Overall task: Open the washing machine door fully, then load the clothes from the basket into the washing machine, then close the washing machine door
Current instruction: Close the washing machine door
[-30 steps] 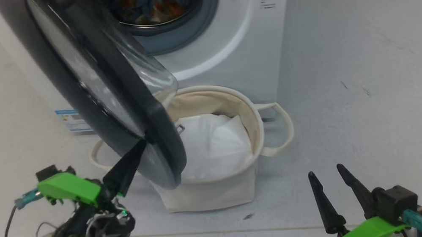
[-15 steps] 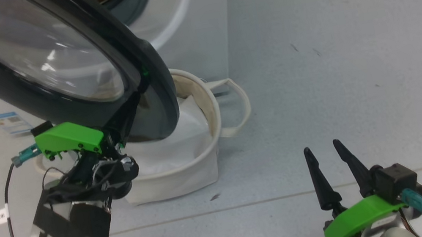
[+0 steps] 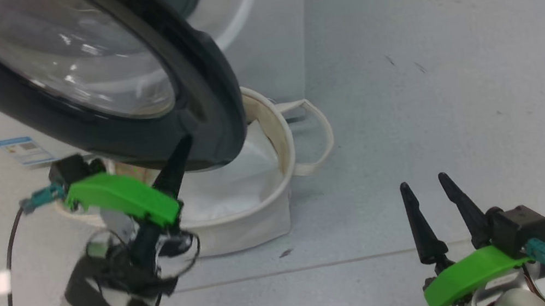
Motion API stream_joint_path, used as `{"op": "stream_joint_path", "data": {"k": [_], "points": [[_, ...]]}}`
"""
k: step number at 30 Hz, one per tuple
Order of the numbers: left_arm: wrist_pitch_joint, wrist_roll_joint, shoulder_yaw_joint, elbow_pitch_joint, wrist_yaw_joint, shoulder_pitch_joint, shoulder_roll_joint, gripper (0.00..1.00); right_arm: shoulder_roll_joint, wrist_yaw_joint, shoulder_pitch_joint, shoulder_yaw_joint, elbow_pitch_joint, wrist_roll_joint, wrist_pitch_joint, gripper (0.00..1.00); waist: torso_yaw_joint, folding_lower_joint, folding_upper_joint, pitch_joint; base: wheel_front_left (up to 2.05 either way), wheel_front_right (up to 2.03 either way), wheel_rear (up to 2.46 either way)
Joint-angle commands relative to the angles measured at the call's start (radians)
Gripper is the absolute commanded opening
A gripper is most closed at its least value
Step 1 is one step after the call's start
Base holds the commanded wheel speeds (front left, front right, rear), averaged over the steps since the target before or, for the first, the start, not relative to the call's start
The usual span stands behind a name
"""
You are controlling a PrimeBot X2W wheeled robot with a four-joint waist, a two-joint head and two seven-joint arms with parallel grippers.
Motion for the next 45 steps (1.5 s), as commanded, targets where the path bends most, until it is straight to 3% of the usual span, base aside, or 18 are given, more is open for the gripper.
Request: {"op": "stream_joint_path", "data": {"k": [1,4,8,13,16,19,25,26,33,45], "points": [[-0.044,0.048,0.007,-0.039,-0.007,0.001,0.051,0.00,-0.002,0.001,-0.016,0.021,-0.030,0.002,-0.005,1.00,0.025,0.0000,0.0000,-0.023,0.00,0.00,0.00],[-0.160,0.083,-0.029,-0.086,-0.007,0.058,0.053,0.00,-0.002,0.001,-0.006,0.024,-0.026,0.000,-0.005,1.00,0.059,0.0000,0.0000,-0.056,0.00,0.00,0.00],[-0.353,0.256,-0.122,-0.101,-0.007,0.125,0.112,0.00,-0.002,0.001,0.009,0.026,-0.024,-0.007,-0.005,1.00,0.106,0.0000,0.0000,-0.097,0.00,0.00,0.00],[-0.510,0.349,-0.148,-0.080,-0.003,0.194,0.128,0.00,-0.002,0.001,0.028,0.024,-0.021,-0.012,-0.005,1.00,0.162,0.0000,0.0000,-0.133,0.00,0.00,0.00],[-0.547,0.480,-0.146,-0.084,0.045,0.226,0.141,0.00,-0.002,0.001,0.038,0.023,-0.020,-0.012,-0.005,1.00,0.191,0.0000,0.0000,-0.146,0.00,0.00,0.00],[-0.549,0.656,-0.068,-0.180,0.100,0.273,0.128,0.00,-0.002,0.001,0.045,0.021,-0.025,-0.013,-0.005,1.00,0.217,0.0000,0.0000,-0.153,0.00,0.00,0.00],[-0.550,0.952,0.046,-0.312,0.139,0.423,0.061,0.00,-0.002,0.001,0.050,0.044,-0.028,0.002,-0.005,1.00,0.235,0.0000,0.0000,-0.170,0.00,0.00,0.00],[-0.550,1.019,0.068,-0.327,0.137,0.454,0.040,1.00,-0.002,0.001,0.051,0.051,-0.027,0.006,-0.005,1.00,0.238,0.0000,0.0000,-0.172,0.00,0.00,0.00],[-0.550,1.193,0.086,-0.341,0.120,0.504,0.012,1.00,-0.002,0.001,0.054,0.055,-0.023,-0.004,-0.005,1.00,0.241,0.0000,0.0000,-0.178,0.00,0.00,0.00],[-0.550,1.194,0.132,-0.342,0.028,0.535,-0.034,1.00,-0.002,0.001,0.062,0.050,-0.028,-0.012,-0.005,1.00,0.242,0.0000,0.0000,-0.174,0.00,0.00,0.00]]}}
